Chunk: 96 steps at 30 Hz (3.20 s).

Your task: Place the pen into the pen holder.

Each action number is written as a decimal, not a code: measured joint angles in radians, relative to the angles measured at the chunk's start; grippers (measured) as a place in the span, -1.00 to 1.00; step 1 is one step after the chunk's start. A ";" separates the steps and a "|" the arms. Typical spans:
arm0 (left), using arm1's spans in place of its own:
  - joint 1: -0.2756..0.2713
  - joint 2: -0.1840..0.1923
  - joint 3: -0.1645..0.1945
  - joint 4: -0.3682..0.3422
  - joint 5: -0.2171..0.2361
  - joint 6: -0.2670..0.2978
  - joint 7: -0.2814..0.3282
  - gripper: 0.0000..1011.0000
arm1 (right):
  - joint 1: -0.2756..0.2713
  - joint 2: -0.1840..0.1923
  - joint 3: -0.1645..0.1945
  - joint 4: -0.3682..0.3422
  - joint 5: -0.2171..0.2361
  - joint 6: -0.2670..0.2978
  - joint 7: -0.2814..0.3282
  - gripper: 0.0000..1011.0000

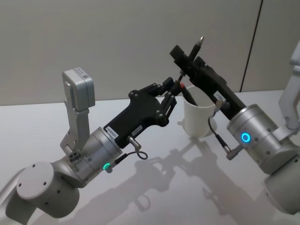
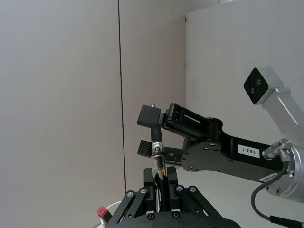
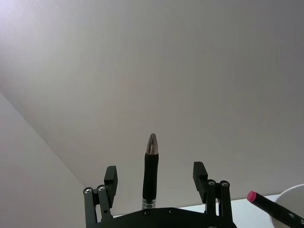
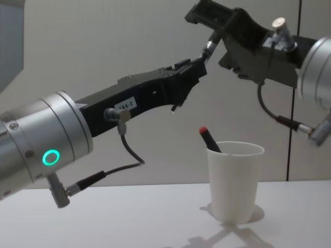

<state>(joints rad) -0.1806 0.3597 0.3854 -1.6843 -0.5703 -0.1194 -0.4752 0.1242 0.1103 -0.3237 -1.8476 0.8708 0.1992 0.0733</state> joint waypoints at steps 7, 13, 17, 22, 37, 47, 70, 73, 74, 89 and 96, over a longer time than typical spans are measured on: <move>0.000 0.000 0.000 0.000 0.000 0.000 0.000 -0.68 | 0.012 -0.013 -0.009 0.009 -0.013 0.007 -0.016 0.98; 0.000 0.000 0.000 0.000 0.000 0.000 0.000 -0.68 | 0.017 -0.018 -0.013 0.013 -0.019 0.009 -0.023 0.98; 0.000 0.000 0.000 0.000 0.000 0.000 0.000 -0.68 | 0.017 -0.017 -0.013 0.013 -0.017 0.009 -0.023 0.98; 0.000 0.000 0.000 0.000 0.000 0.000 0.000 -0.68 | 0.015 -0.014 -0.013 0.011 -0.010 0.008 -0.022 0.98; 0.000 0.000 0.000 0.000 0.000 0.000 0.000 -0.68 | 0.013 -0.010 -0.012 0.006 -0.001 0.004 -0.018 0.45; 0.000 0.000 0.000 0.000 0.000 0.000 0.000 -0.68 | 0.012 -0.009 -0.012 0.005 0.000 0.003 -0.016 -0.15; 0.000 0.000 0.000 0.000 0.000 0.000 0.000 -0.62 | 0.011 -0.007 -0.011 0.004 0.002 0.003 -0.016 -0.74; 0.000 0.000 0.000 0.000 -0.001 0.000 0.000 -0.46 | 0.011 -0.007 -0.011 0.005 0.002 0.003 -0.016 -0.74; 0.000 0.000 0.000 0.000 -0.001 0.000 0.000 -0.35 | 0.011 -0.007 -0.012 0.005 0.002 0.003 -0.016 -0.74; 0.000 0.000 0.000 0.000 0.000 0.000 0.000 0.57 | 0.011 -0.008 -0.012 0.005 0.002 0.003 -0.016 -0.74; 0.000 0.000 0.000 0.000 0.000 0.000 0.000 0.92 | 0.011 -0.008 -0.012 0.005 0.002 0.003 -0.016 -0.74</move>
<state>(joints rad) -0.1805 0.3598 0.3855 -1.6843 -0.5705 -0.1194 -0.4752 0.1356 0.1019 -0.3358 -1.8429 0.8729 0.2025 0.0576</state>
